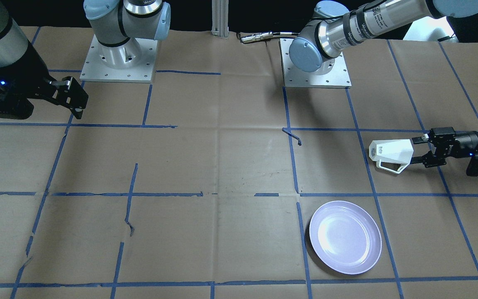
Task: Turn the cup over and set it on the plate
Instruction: 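Close the left gripper on the white cup's open end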
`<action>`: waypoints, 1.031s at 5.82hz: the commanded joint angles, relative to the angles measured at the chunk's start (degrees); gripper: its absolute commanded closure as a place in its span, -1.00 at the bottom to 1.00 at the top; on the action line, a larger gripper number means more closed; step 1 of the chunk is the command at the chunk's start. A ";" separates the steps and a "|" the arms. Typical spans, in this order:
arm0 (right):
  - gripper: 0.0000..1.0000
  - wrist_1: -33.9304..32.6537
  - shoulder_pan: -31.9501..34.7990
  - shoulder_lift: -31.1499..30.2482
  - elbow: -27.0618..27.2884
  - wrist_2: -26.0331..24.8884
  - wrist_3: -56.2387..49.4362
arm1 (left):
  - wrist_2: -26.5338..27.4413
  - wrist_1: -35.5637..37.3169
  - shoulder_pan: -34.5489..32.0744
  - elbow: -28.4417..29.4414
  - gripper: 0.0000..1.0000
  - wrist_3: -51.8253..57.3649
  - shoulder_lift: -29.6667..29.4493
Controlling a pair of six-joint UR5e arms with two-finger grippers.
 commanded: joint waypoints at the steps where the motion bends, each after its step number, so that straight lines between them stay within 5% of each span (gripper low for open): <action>1: -1.00 -0.06 0.00 0.00 0.00 0.00 0.00 | -0.90 -2.14 0.00 -0.02 -0.88 -0.32 -0.20; 3: -1.00 -0.06 0.00 0.00 0.00 0.00 0.00 | -1.61 -2.15 0.00 -0.02 0.50 -0.50 -0.37; 4: -1.00 -0.06 0.00 0.00 0.00 0.00 0.00 | -1.43 -2.06 0.00 -0.02 0.92 -0.15 -0.38; 6: -1.00 0.03 0.00 0.00 0.00 0.00 0.00 | -1.87 -2.15 0.00 0.41 1.00 -0.67 -0.03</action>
